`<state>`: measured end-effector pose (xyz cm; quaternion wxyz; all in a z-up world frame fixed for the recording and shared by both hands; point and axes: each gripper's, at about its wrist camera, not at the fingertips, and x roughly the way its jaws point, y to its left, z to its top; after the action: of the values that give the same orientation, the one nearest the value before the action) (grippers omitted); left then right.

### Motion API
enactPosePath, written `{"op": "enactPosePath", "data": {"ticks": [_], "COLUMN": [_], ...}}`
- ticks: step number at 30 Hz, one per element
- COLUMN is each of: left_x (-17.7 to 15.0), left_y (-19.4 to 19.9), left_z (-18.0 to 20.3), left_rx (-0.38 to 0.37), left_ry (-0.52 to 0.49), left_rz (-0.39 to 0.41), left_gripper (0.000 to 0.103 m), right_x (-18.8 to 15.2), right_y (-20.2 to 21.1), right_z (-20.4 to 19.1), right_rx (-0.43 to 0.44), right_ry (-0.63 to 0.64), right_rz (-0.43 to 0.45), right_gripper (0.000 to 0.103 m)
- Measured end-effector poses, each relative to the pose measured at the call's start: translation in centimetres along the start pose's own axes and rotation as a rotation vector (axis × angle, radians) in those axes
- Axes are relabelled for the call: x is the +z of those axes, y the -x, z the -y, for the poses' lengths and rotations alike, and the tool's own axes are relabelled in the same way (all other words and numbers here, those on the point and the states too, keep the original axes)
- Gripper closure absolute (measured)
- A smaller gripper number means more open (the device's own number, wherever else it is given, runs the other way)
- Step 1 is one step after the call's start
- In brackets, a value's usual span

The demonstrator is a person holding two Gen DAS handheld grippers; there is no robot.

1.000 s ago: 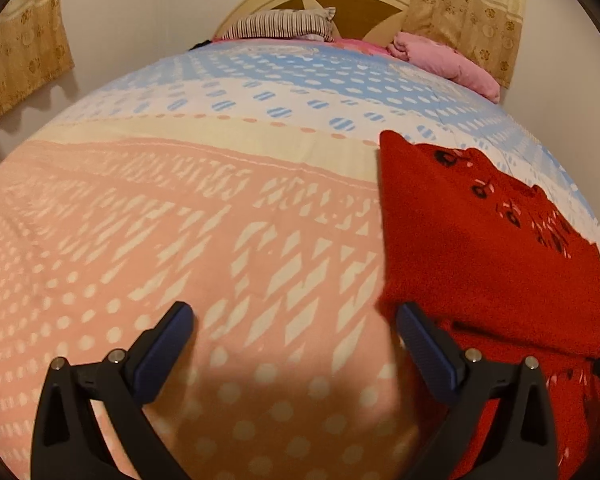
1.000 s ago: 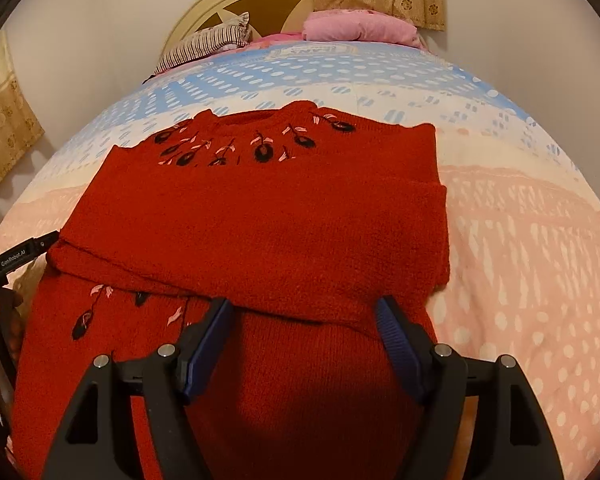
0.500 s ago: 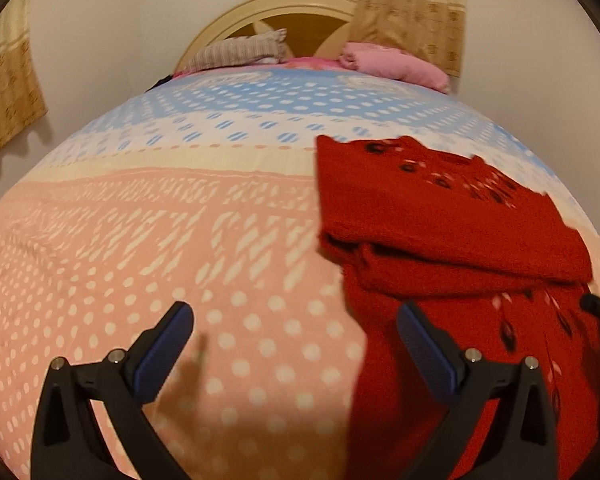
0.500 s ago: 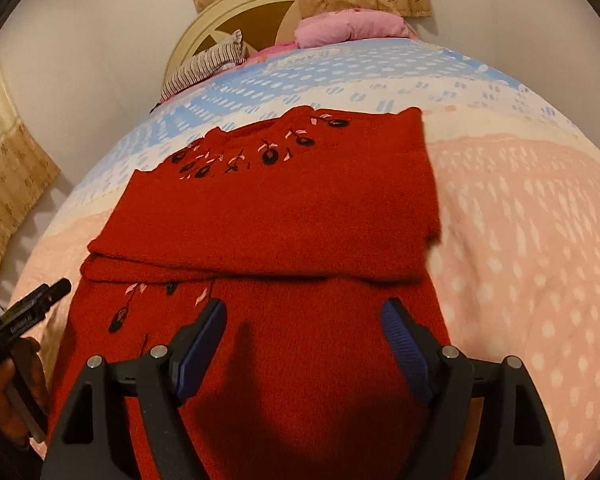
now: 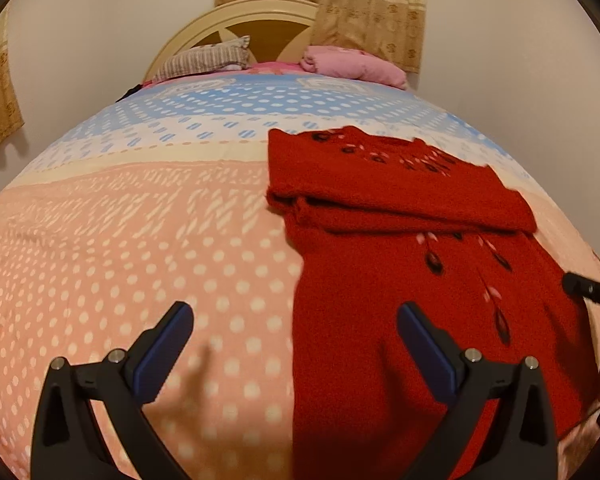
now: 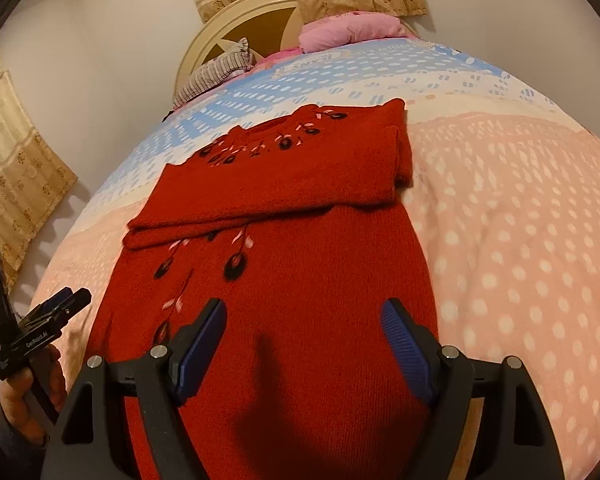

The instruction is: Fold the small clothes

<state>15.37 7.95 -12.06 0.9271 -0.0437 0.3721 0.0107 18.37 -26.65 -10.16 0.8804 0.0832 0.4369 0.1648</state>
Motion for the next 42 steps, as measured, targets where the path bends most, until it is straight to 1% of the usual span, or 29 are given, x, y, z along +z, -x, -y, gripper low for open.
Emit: {"op": "enactPosePath", "data": {"ticks": [7,9,12,14,15,18,20,24,25,26,29,30,31,32,33,36,38,42], "left_x": [-3.0,-3.6,-4.7,-5.3,-5.5,-6.5,-7.3,-8.4,-8.6,-8.8,-9.2,-9.3,-9.4,-9.4,-9.3,-9.5,-9.7,-10.0], "left_y": [3.5,4.3,5.6,6.1,6.3,6.3,6.4,6.1,6.0,5.8,5.4,5.4,5.4,5.6,5.7,5.6,5.6,5.7], "left_z": [-0.9,-1.3,-1.9,-1.8,-1.7,-1.2,-0.9,-0.1,0.0,0.0,0.0,-0.1,-0.1,0.0,0.0,-0.5,-0.4,0.4], "left_rx": [-0.047,-0.056,-0.092,-0.114,-0.121,-0.170,-0.198,-0.255,-0.260,-0.257,-0.221,-0.221,-0.209,-0.177,-0.167,-0.176,-0.184,-0.177], "left_ry": [-0.024,-0.020,-0.004,-0.005,-0.005,0.015,0.029,0.046,0.050,0.061,0.066,0.070,0.067,0.060,0.060,0.077,0.071,0.038], "left_rz": [-0.012,-0.014,-0.024,-0.031,-0.034,-0.067,-0.089,-0.139,-0.149,-0.157,-0.164,-0.159,-0.160,-0.155,-0.150,-0.153,-0.154,-0.164], "left_gripper": [0.000,0.000,0.003,0.009,0.011,0.021,0.031,0.044,0.051,0.054,0.054,0.054,0.055,0.056,0.056,0.055,0.055,0.061], "right_x": [-2.6,-3.1,-4.2,-4.8,-5.1,-6.3,-7.0,-7.8,-7.9,-8.0,-8.3,-8.4,-8.5,-8.6,-8.7,-8.9,-9.0,-9.3], "right_y": [2.7,3.6,5.3,5.8,6.1,6.7,7.1,7.8,7.9,7.9,8.0,8.0,7.9,7.9,7.9,7.9,7.9,7.9], "right_z": [-1.1,-1.3,-1.7,-1.9,-2.0,-2.4,-2.6,-2.6,-2.5,-2.5,-2.2,-2.1,-2.0,-1.9,-1.8,-1.4,-1.1,-0.6], "right_rx": [0.023,0.028,0.029,0.027,0.021,0.006,0.005,0.011,0.010,0.008,0.012,0.012,0.010,0.011,0.010,0.009,0.009,0.006], "right_ry": [0.040,0.050,0.071,0.080,0.090,0.121,0.139,0.147,0.148,0.148,0.136,0.135,0.135,0.135,0.132,0.121,0.114,0.103], "right_rz": [0.001,0.013,0.039,0.036,0.034,0.030,0.030,0.029,0.032,0.035,0.033,0.032,0.031,0.030,0.028,0.028,0.028,0.026], "right_gripper": [0.023,0.023,0.023,0.023,0.023,0.023,0.023,0.023,0.023,0.023,0.023,0.023,0.023,0.023,0.023,0.023,0.023,0.023]}}
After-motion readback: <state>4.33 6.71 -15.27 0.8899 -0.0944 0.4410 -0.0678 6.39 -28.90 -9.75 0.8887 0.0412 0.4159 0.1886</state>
